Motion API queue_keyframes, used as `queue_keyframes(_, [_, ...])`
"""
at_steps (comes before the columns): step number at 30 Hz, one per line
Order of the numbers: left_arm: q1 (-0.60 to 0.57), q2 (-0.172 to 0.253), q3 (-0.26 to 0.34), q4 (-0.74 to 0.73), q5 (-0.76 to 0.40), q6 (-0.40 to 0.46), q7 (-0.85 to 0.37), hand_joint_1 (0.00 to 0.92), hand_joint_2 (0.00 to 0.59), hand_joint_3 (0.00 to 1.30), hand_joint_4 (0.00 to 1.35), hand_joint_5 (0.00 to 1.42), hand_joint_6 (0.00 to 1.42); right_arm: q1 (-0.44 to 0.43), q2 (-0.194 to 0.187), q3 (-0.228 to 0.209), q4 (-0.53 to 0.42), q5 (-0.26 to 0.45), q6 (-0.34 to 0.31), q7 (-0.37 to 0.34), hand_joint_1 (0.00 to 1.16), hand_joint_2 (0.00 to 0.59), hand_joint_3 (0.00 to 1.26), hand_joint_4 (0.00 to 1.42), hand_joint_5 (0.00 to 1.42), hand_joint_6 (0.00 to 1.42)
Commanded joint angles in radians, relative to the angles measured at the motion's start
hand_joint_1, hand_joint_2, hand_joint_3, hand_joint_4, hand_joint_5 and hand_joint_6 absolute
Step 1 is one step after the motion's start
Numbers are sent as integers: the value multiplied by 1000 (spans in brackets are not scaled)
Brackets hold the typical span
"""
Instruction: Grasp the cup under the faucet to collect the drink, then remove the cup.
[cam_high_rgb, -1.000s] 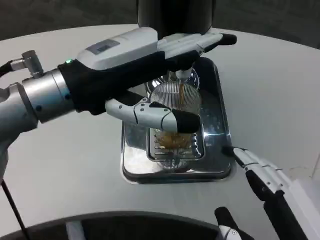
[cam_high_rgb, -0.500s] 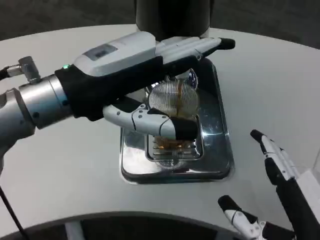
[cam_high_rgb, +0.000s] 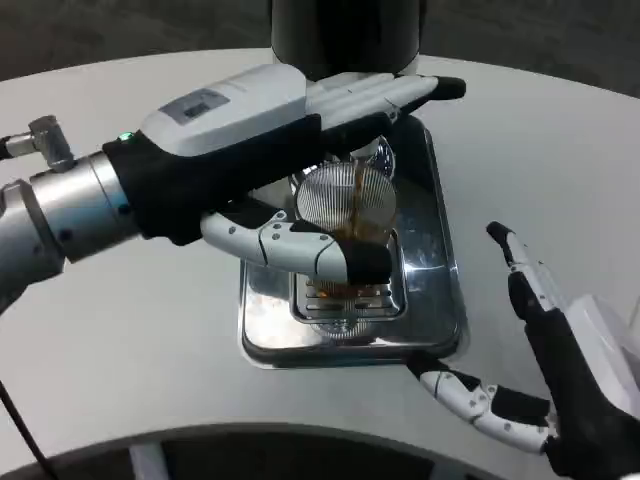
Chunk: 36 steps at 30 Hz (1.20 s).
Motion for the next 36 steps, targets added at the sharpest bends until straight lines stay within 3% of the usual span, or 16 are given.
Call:
queue_keyframes(1, [20, 17, -6, -15, 14, -2, -5, 0, 111, 0, 0, 11, 0, -68, -8, -1, 74, 47, 6, -39, 625, 232, 0, 0, 0, 19])
queue_keyframes(12, [21, 18, -8, -12, 15, 4, -5, 0, 111, 0, 0, 11, 0, -202, -83, -17, 249, 172, -28, -82, 650, 202, 0, 0, 0, 2])
queue_keyframes(18, [17, 14, -14, -17, 17, 12, -2, 0, 111, 0, 0, 19, 0, -265, -103, -8, 333, 223, -45, -113, 660, 200, 0, 0, 0, 2])
queue_keyframes(36, [30, 12, -23, -27, 17, 17, -2, 0, 111, 0, 0, 21, 0, -415, -86, 35, 531, 308, -89, -225, 676, 192, 0, 0, 0, 2])
